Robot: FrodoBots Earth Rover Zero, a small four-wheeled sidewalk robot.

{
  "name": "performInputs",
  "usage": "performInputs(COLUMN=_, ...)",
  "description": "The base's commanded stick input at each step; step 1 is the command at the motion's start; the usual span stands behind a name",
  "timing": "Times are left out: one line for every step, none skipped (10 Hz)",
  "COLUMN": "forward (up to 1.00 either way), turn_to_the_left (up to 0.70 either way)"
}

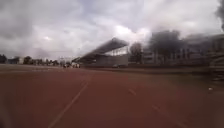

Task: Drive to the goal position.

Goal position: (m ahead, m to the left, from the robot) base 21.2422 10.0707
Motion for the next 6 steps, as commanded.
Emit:
performInputs(forward=0.85, turn_to_the_left=0.00)
performInputs(forward=0.85, turn_to_the_left=0.00)
performInputs(forward=0.85, turn_to_the_left=0.00)
performInputs(forward=0.85, turn_to_the_left=0.00)
performInputs(forward=0.85, turn_to_the_left=0.00)
performInputs(forward=0.85, turn_to_the_left=0.00)
